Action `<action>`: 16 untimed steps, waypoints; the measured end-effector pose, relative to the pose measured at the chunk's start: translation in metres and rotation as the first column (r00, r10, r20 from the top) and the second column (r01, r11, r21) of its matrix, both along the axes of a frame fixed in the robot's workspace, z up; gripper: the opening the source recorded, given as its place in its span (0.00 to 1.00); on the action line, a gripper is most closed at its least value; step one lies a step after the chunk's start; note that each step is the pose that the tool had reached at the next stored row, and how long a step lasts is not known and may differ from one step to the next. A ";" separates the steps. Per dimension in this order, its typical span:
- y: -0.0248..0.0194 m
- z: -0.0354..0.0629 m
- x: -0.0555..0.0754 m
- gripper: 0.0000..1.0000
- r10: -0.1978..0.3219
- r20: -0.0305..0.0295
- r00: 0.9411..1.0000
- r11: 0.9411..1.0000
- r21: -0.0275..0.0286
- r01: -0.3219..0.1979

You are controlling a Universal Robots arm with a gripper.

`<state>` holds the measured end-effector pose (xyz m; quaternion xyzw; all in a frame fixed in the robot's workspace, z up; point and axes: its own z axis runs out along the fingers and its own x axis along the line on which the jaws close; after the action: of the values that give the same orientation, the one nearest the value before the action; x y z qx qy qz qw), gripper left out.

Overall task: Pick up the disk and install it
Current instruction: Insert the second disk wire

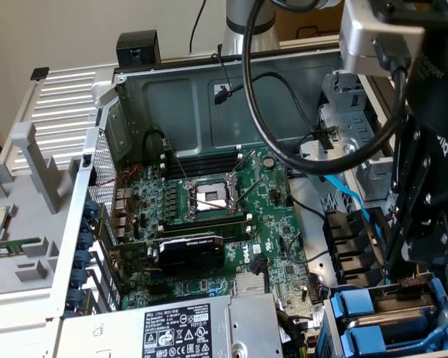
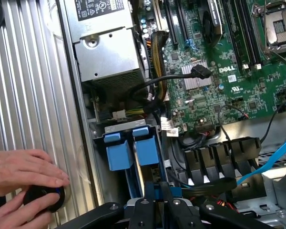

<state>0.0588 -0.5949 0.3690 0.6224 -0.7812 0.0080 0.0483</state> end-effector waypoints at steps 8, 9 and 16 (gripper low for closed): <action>0.0063 0.0000 0.000 0.16 0.000 0.013 1.000 0.999 -0.035 0.000; 0.0085 0.0000 -0.001 0.16 0.000 0.016 1.000 0.999 -0.039 0.000; 0.0146 0.0000 -0.001 0.16 0.001 0.023 1.000 0.999 -0.053 0.000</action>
<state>0.0575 -0.5802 0.3690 0.6208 -0.7811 0.0360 0.0559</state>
